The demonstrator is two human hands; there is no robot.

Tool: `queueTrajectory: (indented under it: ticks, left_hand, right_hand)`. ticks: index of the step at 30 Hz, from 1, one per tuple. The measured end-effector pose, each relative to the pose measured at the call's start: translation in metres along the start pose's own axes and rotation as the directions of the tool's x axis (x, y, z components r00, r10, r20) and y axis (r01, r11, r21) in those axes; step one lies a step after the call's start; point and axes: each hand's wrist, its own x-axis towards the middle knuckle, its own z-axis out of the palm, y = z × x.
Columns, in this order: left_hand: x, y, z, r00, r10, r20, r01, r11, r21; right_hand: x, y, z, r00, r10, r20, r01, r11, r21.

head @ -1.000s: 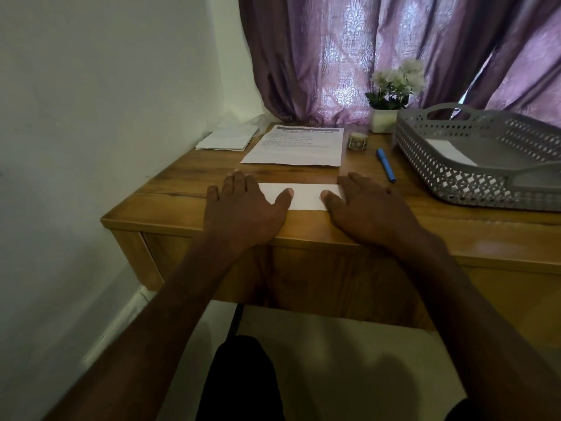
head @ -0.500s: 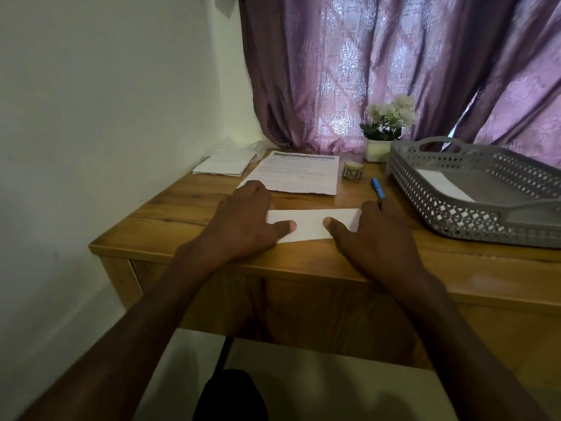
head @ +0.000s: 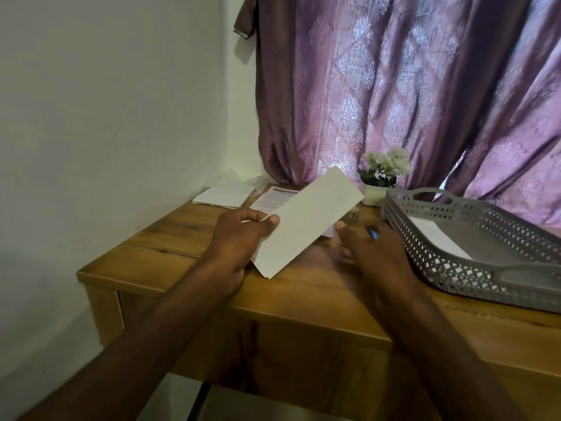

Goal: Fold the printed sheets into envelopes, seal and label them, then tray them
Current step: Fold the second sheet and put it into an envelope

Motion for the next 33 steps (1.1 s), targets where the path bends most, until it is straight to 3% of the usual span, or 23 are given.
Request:
queueTrajectory:
  ticks: [2,4,6,8,10,13,16,25,29,33]
  left_hand:
    - [0.007,0.001,0.007,1.000,-0.014,0.009,0.015,1.000,-0.022]
    - [0.016,0.004,0.012,0.998,-0.010,0.057,0.010,1.000,0.006]
    - [0.029,0.006,0.013,0.992,0.106,0.069,-0.118,0.970,0.213]
    - [0.048,0.007,0.008,0.952,0.301,0.054,-0.289,0.831,0.475]
    - [0.066,0.008,0.001,0.926,0.369,0.083,-0.340,0.718,0.607]
    - [0.091,-0.002,-0.002,0.928,0.273,0.254,-0.364,0.517,0.775]
    - [0.100,-0.017,0.004,0.907,0.145,0.394,-0.420,0.371,0.829]
    - [0.109,-0.026,0.005,0.879,0.180,0.442,-0.476,0.405,0.781]
    - [0.108,-0.025,0.003,0.873,0.212,0.440,-0.487,0.433,0.758]
    - [0.110,-0.019,-0.003,0.877,0.290,0.384,-0.479,0.458,0.749]
  right_hand:
    - [0.022,-0.009,0.014,0.984,0.133,0.117,-0.152,0.974,0.169]
    - [0.045,-0.016,0.026,0.971,0.170,0.166,-0.207,0.947,0.244]
    - [0.064,-0.022,0.037,0.978,0.163,0.133,-0.191,0.953,0.237]
    - [0.086,-0.022,0.047,0.991,0.108,0.079,-0.115,0.989,0.097]
    - [0.105,-0.022,0.056,0.997,0.041,0.063,-0.036,0.996,-0.081]
    - [0.117,-0.021,0.070,0.992,-0.086,0.088,0.110,0.940,-0.324]
    - [0.112,-0.013,0.076,0.958,-0.239,0.158,0.283,0.711,-0.644]
    - [0.121,0.017,0.077,0.915,-0.278,0.292,0.382,0.368,-0.848]
    - [0.125,0.024,0.081,0.914,-0.287,0.286,0.373,0.322,-0.870]
    - [0.119,0.020,0.078,0.890,-0.384,0.247,0.390,0.356,-0.850]
